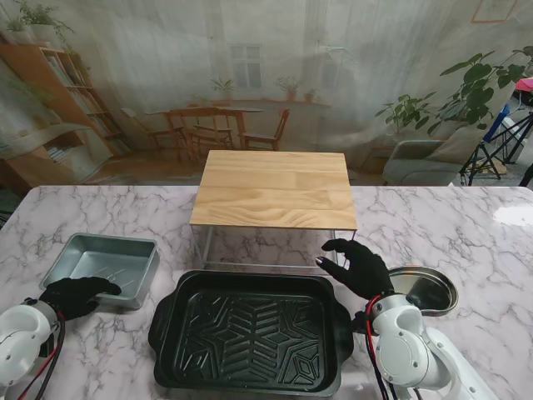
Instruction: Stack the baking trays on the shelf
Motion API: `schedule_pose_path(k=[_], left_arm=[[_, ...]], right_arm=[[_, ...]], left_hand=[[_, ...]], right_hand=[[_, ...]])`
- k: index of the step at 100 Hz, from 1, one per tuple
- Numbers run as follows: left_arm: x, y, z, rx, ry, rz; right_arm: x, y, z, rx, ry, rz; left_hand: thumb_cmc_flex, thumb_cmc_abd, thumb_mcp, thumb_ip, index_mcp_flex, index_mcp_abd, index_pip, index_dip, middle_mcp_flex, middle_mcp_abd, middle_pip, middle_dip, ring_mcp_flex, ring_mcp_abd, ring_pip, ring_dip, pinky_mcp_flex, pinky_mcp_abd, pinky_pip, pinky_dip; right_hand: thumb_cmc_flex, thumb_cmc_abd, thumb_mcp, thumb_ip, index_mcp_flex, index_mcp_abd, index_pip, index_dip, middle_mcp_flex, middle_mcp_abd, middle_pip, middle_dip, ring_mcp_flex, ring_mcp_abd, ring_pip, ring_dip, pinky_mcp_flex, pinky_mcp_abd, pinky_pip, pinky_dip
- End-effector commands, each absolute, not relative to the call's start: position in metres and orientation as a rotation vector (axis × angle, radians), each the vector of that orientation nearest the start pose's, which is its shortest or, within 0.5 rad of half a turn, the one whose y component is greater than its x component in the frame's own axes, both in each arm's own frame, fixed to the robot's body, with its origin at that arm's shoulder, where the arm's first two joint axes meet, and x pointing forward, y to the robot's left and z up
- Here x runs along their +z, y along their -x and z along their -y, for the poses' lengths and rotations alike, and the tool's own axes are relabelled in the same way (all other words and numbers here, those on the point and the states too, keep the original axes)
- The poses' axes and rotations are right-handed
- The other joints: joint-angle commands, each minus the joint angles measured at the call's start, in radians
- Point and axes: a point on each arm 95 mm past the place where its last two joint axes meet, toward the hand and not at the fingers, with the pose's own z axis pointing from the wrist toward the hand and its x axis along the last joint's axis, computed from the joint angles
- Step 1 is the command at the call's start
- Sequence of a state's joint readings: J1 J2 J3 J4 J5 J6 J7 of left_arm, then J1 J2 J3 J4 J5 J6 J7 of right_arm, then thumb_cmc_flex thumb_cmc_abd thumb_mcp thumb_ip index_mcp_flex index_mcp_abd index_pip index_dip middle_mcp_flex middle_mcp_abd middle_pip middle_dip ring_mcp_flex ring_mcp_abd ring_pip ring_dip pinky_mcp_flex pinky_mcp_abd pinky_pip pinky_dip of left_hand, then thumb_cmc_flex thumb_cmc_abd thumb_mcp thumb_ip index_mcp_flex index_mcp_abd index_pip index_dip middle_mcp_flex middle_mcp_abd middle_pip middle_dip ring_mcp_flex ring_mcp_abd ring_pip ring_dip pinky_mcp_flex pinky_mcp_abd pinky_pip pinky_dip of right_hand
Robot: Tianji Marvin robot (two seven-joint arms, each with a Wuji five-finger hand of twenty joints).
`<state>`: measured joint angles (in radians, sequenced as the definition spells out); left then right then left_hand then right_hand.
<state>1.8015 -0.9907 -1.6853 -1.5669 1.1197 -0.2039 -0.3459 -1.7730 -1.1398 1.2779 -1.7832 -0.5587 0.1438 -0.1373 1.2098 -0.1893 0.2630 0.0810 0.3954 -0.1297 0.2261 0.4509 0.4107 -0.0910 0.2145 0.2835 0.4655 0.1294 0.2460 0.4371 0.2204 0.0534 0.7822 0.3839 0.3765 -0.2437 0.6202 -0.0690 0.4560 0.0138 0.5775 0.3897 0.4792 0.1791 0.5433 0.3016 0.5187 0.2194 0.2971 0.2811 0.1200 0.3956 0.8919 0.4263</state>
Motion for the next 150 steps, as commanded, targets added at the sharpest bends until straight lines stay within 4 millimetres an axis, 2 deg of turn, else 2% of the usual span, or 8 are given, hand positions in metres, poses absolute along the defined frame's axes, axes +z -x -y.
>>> schedule_pose_path(k=[1,6,19,37,47,61,85,150], left_arm=[[-0.375,-0.339,-0.195,-0.807,1.496,-1.780],[-0.377,-0.339,-0.194,-0.808,1.504,-1.778],[-0.380,-0.340,-0.193,-0.804,1.493,-1.772],[-0.387,-0.340,-0.191,-0.864,1.457,-1.730],[-0.388,-0.340,-0.191,-0.911,1.425,-1.704],[-0.388,-0.338,-0.191,-0.966,1.430,-1.671],[-0.384,-0.336,-0.191,-1.011,1.416,-1.654],[-0.324,-0.329,-0.194,-1.094,1.065,-1.599]], right_arm=[[-0.326,-0.350,-0.001,1.679,-1.730,-1.044],[-0.326,-0.350,-0.001,1.679,-1.731,-1.044],[-0.326,-0.350,-0.002,1.679,-1.731,-1.044],[-0.326,-0.350,-0.002,1.678,-1.736,-1.044],[-0.326,-0.351,-0.002,1.678,-1.739,-1.045],[-0.326,-0.350,-0.003,1.679,-1.744,-1.043],[-0.326,-0.351,-0.003,1.678,-1.747,-1.042],[-0.325,-0.350,-0.002,1.690,-1.751,-1.028]], left_hand=[[0.079,0.049,0.057,-0.042,0.130,-0.004,0.077,0.000,0.048,0.011,0.008,0.000,0.049,-0.017,0.026,0.022,0.021,-0.038,0.048,0.026],[0.081,0.044,0.128,-0.088,0.172,-0.007,0.090,-0.010,0.081,0.020,0.011,-0.008,0.078,-0.014,0.033,0.023,0.041,-0.033,0.063,0.020],[0.081,0.023,0.254,-0.139,0.306,0.018,0.146,-0.012,0.210,0.056,0.027,-0.017,0.191,0.006,0.076,0.030,0.129,0.000,0.141,-0.027],[0.081,0.048,0.260,-0.134,0.502,0.076,0.208,-0.010,0.374,0.089,0.029,-0.017,0.286,0.055,0.155,0.065,0.231,0.024,0.212,-0.005],[0.081,0.037,0.264,-0.137,0.581,0.101,0.241,-0.005,0.443,0.095,0.045,-0.005,0.326,0.095,0.192,0.082,0.295,0.051,0.243,0.015],[0.081,0.030,0.271,-0.145,0.662,0.128,0.292,0.011,0.518,0.146,0.067,0.025,0.353,0.142,0.245,0.107,0.353,0.082,0.275,0.020],[0.081,0.027,0.286,-0.149,0.725,0.159,0.362,0.043,0.561,0.185,0.109,0.085,0.354,0.152,0.280,0.131,0.354,0.089,0.290,0.017],[0.079,0.010,0.309,-0.148,0.723,0.167,0.374,0.059,0.586,0.216,0.127,0.126,0.377,0.175,0.320,0.172,0.384,0.107,0.324,0.019]], right_hand=[[-0.014,0.032,-0.003,0.010,-0.027,-0.012,0.002,0.003,-0.011,-0.002,0.012,0.002,-0.028,-0.023,-0.042,-0.001,-0.018,-0.036,-0.014,0.010],[-0.013,0.033,-0.002,0.010,-0.028,-0.011,0.002,0.003,-0.012,0.000,0.012,0.002,-0.027,-0.023,-0.041,-0.001,-0.018,-0.036,-0.014,0.010],[-0.011,0.035,-0.001,0.009,-0.027,-0.012,0.002,0.003,-0.010,-0.002,0.013,0.002,-0.026,-0.024,-0.041,-0.001,-0.016,-0.035,-0.014,0.010],[-0.010,0.041,0.001,0.008,-0.029,-0.013,0.003,0.003,-0.007,0.002,0.013,0.002,-0.026,-0.024,-0.041,-0.001,-0.017,-0.035,-0.015,0.010],[-0.010,0.044,0.002,0.008,-0.028,-0.012,0.004,0.003,-0.003,-0.001,0.014,0.003,-0.026,-0.023,-0.040,-0.001,-0.017,-0.034,-0.015,0.010],[-0.010,0.048,0.001,0.007,-0.029,-0.013,0.004,0.003,-0.002,-0.001,0.014,0.003,-0.027,-0.023,-0.041,-0.001,-0.017,-0.034,-0.016,0.010],[-0.011,0.048,0.000,0.006,-0.029,-0.013,0.005,0.003,0.000,-0.001,0.014,0.003,-0.025,-0.023,-0.040,-0.001,-0.017,-0.035,-0.017,0.011],[-0.016,0.050,-0.003,0.006,-0.031,-0.014,0.007,0.002,0.005,0.000,0.014,0.004,-0.024,-0.022,-0.040,0.000,-0.019,-0.033,-0.021,0.010]])
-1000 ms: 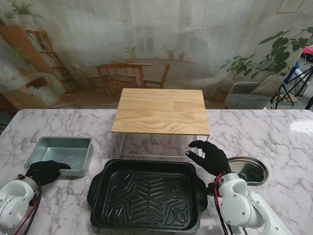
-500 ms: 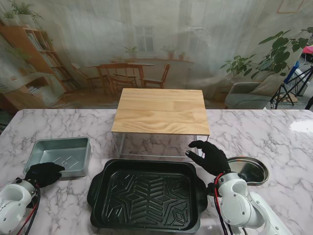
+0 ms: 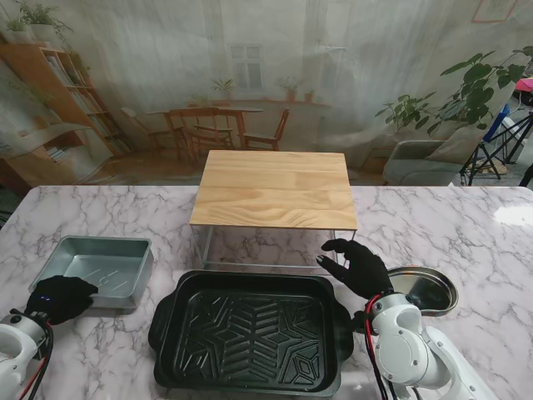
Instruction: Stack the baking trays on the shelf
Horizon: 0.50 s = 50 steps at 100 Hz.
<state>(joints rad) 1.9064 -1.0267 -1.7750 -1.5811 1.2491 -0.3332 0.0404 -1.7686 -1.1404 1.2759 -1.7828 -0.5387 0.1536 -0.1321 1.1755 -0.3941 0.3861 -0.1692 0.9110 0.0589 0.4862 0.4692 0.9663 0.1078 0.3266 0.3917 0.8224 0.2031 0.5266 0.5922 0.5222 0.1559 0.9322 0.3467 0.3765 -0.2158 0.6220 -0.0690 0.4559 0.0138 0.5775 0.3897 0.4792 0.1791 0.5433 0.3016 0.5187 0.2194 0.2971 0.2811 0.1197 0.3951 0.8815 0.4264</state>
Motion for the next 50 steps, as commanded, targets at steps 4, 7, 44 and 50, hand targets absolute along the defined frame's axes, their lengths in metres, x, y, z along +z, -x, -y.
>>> schedule_pose_path(k=[4,7,44,50], left_arm=[[-0.320,-0.329,-0.193,-1.099,1.044,-1.596],[-0.316,-0.328,-0.193,-1.106,1.032,-1.592],[-0.266,-0.311,-0.181,-1.133,0.904,-1.563],[-0.261,-0.307,-0.180,-1.128,0.890,-1.564]], right_arm=[[-0.325,-0.350,-0.001,1.690,-1.752,-1.027],[-0.325,-0.350,-0.001,1.691,-1.752,-1.026],[-0.323,-0.348,0.001,1.702,-1.752,-1.015],[-0.322,-0.347,0.002,1.707,-1.751,-1.010]], left_hand=[[0.114,0.216,0.187,0.102,0.206,-0.022,0.114,0.042,0.032,0.018,0.016,0.019,0.021,0.100,0.040,0.018,0.084,0.005,0.176,0.057],[0.114,0.214,0.188,0.103,0.206,-0.022,0.114,0.043,0.032,0.021,0.015,0.019,0.022,0.104,0.041,0.019,0.085,0.007,0.178,0.057],[0.113,0.213,0.196,0.105,0.188,-0.011,0.097,0.056,0.032,0.033,0.007,0.020,0.020,0.112,0.043,0.023,0.079,0.005,0.183,0.054],[0.113,0.214,0.196,0.106,0.187,-0.013,0.093,0.057,0.031,0.030,0.005,0.019,0.021,0.106,0.042,0.022,0.079,0.001,0.183,0.053]], right_hand=[[-0.016,0.022,-0.005,0.006,-0.030,-0.013,0.007,0.002,0.005,0.002,0.014,0.004,-0.024,-0.022,-0.040,0.000,-0.018,-0.032,-0.011,0.010],[-0.016,0.022,-0.004,0.006,-0.030,-0.013,0.007,0.002,0.006,0.003,0.014,0.004,-0.024,-0.021,-0.040,0.000,-0.019,-0.033,-0.012,0.010],[-0.015,0.021,-0.006,0.006,-0.030,-0.012,0.006,0.001,0.006,0.000,0.013,0.005,-0.024,-0.022,-0.040,0.000,-0.017,-0.033,-0.012,0.011],[-0.014,0.020,-0.005,0.006,-0.030,-0.011,0.006,0.001,0.007,0.001,0.013,0.005,-0.024,-0.021,-0.040,0.000,-0.017,-0.033,-0.012,0.011]])
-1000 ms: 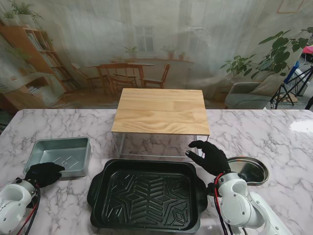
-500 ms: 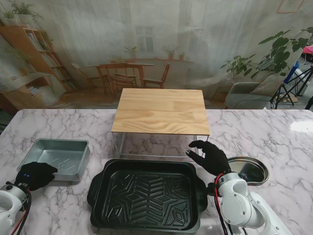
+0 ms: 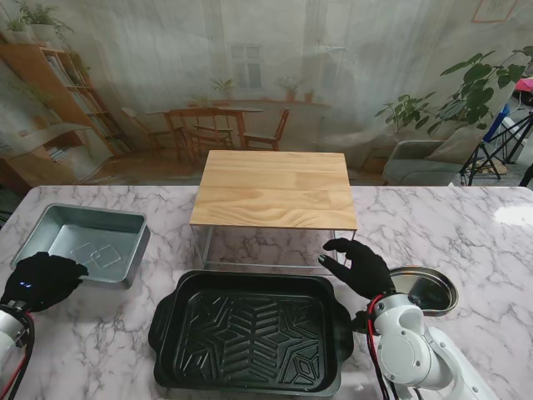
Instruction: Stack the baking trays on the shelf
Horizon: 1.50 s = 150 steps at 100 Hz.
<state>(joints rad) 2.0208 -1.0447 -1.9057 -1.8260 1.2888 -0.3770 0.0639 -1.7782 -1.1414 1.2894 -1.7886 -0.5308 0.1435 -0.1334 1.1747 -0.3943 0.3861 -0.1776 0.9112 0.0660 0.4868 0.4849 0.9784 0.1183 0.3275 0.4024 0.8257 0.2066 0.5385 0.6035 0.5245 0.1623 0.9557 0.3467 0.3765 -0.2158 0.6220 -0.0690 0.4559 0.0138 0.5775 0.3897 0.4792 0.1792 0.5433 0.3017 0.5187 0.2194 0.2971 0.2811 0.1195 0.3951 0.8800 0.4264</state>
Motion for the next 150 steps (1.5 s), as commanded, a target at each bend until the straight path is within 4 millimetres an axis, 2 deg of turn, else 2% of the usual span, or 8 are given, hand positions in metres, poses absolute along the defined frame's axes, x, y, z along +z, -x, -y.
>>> schedule_pose_path(k=[1,36,42,58,80,116,150], left_arm=[[-0.260,-0.306,-0.180,-1.128,0.888,-1.564],[-0.249,-0.262,-0.169,-1.178,0.906,-1.554],[-0.248,-0.254,-0.167,-1.184,0.909,-1.553],[-0.245,-0.242,-0.163,-1.184,0.906,-1.565],[-0.247,-0.235,-0.150,-1.225,0.930,-1.582],[-0.256,-0.233,-0.112,-1.286,0.986,-1.719],[-0.248,-0.231,-0.077,-1.350,0.926,-1.824]], right_arm=[[-0.322,-0.347,0.002,1.708,-1.751,-1.009],[-0.321,-0.345,0.004,1.719,-1.744,-0.995],[-0.321,-0.345,0.004,1.719,-1.743,-0.994],[-0.321,-0.345,0.005,1.716,-1.740,-0.992],[-0.322,-0.346,0.005,1.711,-1.737,-0.995],[-0.322,-0.346,0.007,1.711,-1.729,-0.984],[-0.321,-0.346,0.008,1.714,-1.728,-0.975]], left_hand=[[0.114,0.214,0.195,0.114,0.187,-0.021,0.091,0.042,0.019,0.021,0.004,0.008,0.018,0.103,0.030,0.010,0.077,-0.005,0.159,0.053],[0.114,0.212,0.196,0.116,0.182,-0.014,0.072,0.047,0.020,0.031,-0.006,0.003,0.020,0.113,0.025,0.006,0.080,0.003,0.158,0.051],[0.114,0.201,0.224,0.120,0.181,-0.010,0.068,0.048,0.022,0.035,-0.009,0.001,0.022,0.116,0.026,0.006,0.080,0.009,0.160,0.051],[0.109,0.200,0.234,0.116,0.176,-0.006,0.054,0.049,0.023,0.041,-0.016,-0.002,0.021,0.119,0.023,0.003,0.081,0.009,0.159,0.050],[0.108,0.200,0.237,0.115,0.174,0.001,0.045,0.051,0.022,0.048,-0.018,-0.003,0.019,0.127,0.027,0.004,0.075,0.018,0.165,0.054],[0.109,0.196,0.246,0.117,0.176,0.011,0.041,0.059,0.027,0.065,-0.014,0.000,0.021,0.139,0.042,0.010,0.076,0.030,0.185,0.065],[0.101,0.185,0.273,0.118,0.180,0.016,0.041,0.066,0.042,0.068,-0.007,0.004,0.037,0.154,0.063,0.016,0.098,0.040,0.208,0.071]], right_hand=[[-0.014,0.020,-0.005,0.006,-0.030,-0.012,0.006,0.001,0.006,-0.001,0.013,0.005,-0.024,-0.021,-0.040,0.000,-0.017,-0.033,-0.010,0.011],[-0.015,0.021,-0.006,0.006,-0.029,-0.013,0.006,0.000,0.005,0.004,0.012,0.004,-0.025,-0.021,-0.041,0.000,-0.016,-0.033,-0.011,0.011],[-0.014,0.021,-0.005,0.006,-0.030,-0.012,0.006,0.000,0.006,0.002,0.012,0.004,-0.025,-0.022,-0.041,0.000,-0.016,-0.033,-0.011,0.011],[-0.015,0.020,-0.005,0.006,-0.030,-0.011,0.005,0.000,0.006,0.003,0.012,0.005,-0.025,-0.022,-0.041,0.000,-0.016,-0.033,-0.011,0.011],[-0.014,0.021,-0.006,0.006,-0.032,-0.012,0.005,0.000,0.006,0.003,0.013,0.005,-0.025,-0.022,-0.041,0.000,-0.016,-0.033,-0.011,0.011],[-0.014,0.021,-0.006,0.006,-0.031,-0.012,0.006,0.000,0.006,0.001,0.013,0.005,-0.025,-0.021,-0.041,-0.001,-0.016,-0.034,-0.012,0.011],[-0.014,0.022,-0.006,0.006,-0.033,-0.012,0.005,0.000,0.006,0.001,0.013,0.005,-0.026,-0.021,-0.041,0.000,-0.016,-0.034,-0.012,0.012]])
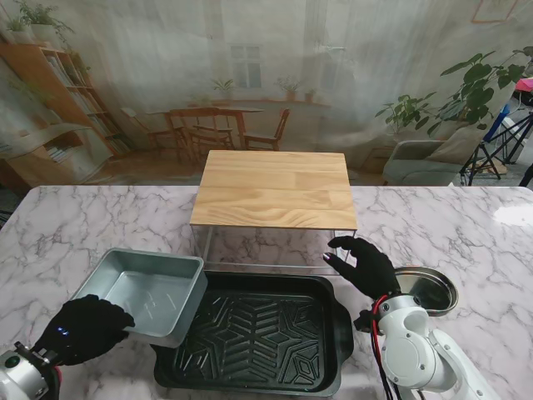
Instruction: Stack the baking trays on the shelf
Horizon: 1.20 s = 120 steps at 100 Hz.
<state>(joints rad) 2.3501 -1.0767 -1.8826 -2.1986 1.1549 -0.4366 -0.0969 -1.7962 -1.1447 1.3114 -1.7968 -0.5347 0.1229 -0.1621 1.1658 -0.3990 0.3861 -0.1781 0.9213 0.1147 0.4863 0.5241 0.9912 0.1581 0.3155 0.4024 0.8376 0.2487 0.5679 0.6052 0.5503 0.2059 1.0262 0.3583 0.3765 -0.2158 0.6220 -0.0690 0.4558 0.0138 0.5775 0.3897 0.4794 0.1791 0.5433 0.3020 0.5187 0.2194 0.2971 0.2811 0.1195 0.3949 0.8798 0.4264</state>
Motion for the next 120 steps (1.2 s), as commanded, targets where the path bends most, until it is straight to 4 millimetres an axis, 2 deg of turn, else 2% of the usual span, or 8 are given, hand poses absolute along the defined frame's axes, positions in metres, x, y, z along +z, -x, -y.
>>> schedule_pose_path(k=[1,36,85,97,100,110,112,120], left_arm=[[-0.248,-0.231,-0.076,-1.352,0.927,-1.829],[-0.246,-0.237,-0.050,-1.432,0.951,-1.902],[-0.246,-0.271,0.001,-1.568,0.952,-1.986],[-0.248,-0.272,0.013,-1.589,0.956,-2.018],[-0.248,-0.272,0.015,-1.592,0.955,-2.021],[-0.249,-0.270,0.018,-1.598,0.961,-2.032],[-0.249,-0.270,0.019,-1.597,0.962,-2.032],[-0.251,-0.271,0.020,-1.586,0.968,-2.038]], right_arm=[[-0.321,-0.346,0.008,1.714,-1.728,-0.974],[-0.320,-0.345,0.012,1.723,-1.726,-0.954],[-0.320,-0.345,0.013,1.723,-1.735,-0.943],[-0.320,-0.345,0.014,1.723,-1.736,-0.939],[-0.320,-0.344,0.014,1.724,-1.736,-0.938],[-0.320,-0.344,0.014,1.725,-1.736,-0.935],[-0.320,-0.344,0.014,1.725,-1.736,-0.935],[-0.320,-0.344,0.015,1.725,-1.737,-0.933]], left_hand=[[0.109,0.188,0.275,0.118,0.170,-0.030,0.041,0.027,0.029,0.029,0.005,0.004,0.025,0.114,0.034,0.014,0.072,-0.003,0.138,0.059],[0.100,0.181,0.295,0.117,0.172,-0.027,0.037,0.030,0.037,0.033,0.008,0.005,0.032,0.119,0.043,0.014,0.077,0.001,0.150,0.059],[0.097,0.178,0.306,0.117,0.169,-0.024,0.029,0.028,0.041,0.033,0.009,0.006,0.038,0.120,0.048,0.014,0.085,0.004,0.158,0.057],[0.096,0.176,0.308,0.118,0.170,-0.021,0.028,0.028,0.044,0.034,0.012,0.007,0.041,0.121,0.051,0.014,0.088,0.006,0.161,0.057],[0.096,0.176,0.309,0.118,0.170,-0.022,0.028,0.028,0.041,0.053,0.010,0.007,0.042,0.123,0.052,0.014,0.088,0.006,0.163,0.057],[0.094,0.175,0.312,0.118,0.169,-0.023,0.028,0.028,0.045,0.038,0.011,0.007,0.043,0.122,0.053,0.014,0.091,0.007,0.165,0.057],[0.094,0.175,0.312,0.118,0.168,-0.021,0.028,0.028,0.043,0.056,0.010,0.007,0.043,0.122,0.053,0.014,0.090,0.007,0.165,0.056],[0.094,0.174,0.314,0.118,0.168,-0.020,0.028,0.028,0.043,0.062,0.008,0.006,0.042,0.123,0.053,0.014,0.088,0.007,0.164,0.055]], right_hand=[[-0.014,0.022,-0.006,0.006,-0.032,-0.011,0.005,0.000,0.006,0.001,0.013,0.004,-0.025,-0.022,-0.041,0.000,-0.016,-0.034,-0.012,0.012],[-0.013,0.021,-0.007,0.006,-0.032,-0.011,0.005,-0.001,0.005,0.004,0.012,0.004,-0.025,-0.021,-0.040,0.000,-0.016,-0.033,-0.012,0.012],[-0.013,0.021,-0.006,0.006,-0.032,-0.012,0.005,-0.001,0.005,0.004,0.013,0.004,-0.026,-0.022,-0.040,0.000,-0.017,-0.034,-0.013,0.012],[-0.013,0.021,-0.006,0.006,-0.031,-0.011,0.005,-0.001,0.006,0.003,0.013,0.004,-0.026,-0.021,-0.040,0.000,-0.016,-0.033,-0.013,0.012],[-0.013,0.021,-0.006,0.006,-0.032,-0.011,0.005,-0.001,0.006,0.004,0.013,0.005,-0.026,-0.020,-0.041,0.000,-0.016,-0.034,-0.013,0.012],[-0.013,0.021,-0.005,0.006,-0.032,-0.011,0.005,-0.001,0.007,0.004,0.013,0.005,-0.025,-0.020,-0.040,0.000,-0.015,-0.033,-0.013,0.013],[-0.013,0.021,-0.005,0.006,-0.032,-0.010,0.005,-0.001,0.005,0.003,0.012,0.004,-0.025,-0.021,-0.040,0.000,-0.015,-0.033,-0.012,0.013],[-0.012,0.021,-0.005,0.006,-0.031,-0.011,0.006,-0.001,0.007,0.003,0.013,0.005,-0.025,-0.020,-0.040,0.000,-0.016,-0.033,-0.013,0.013]])
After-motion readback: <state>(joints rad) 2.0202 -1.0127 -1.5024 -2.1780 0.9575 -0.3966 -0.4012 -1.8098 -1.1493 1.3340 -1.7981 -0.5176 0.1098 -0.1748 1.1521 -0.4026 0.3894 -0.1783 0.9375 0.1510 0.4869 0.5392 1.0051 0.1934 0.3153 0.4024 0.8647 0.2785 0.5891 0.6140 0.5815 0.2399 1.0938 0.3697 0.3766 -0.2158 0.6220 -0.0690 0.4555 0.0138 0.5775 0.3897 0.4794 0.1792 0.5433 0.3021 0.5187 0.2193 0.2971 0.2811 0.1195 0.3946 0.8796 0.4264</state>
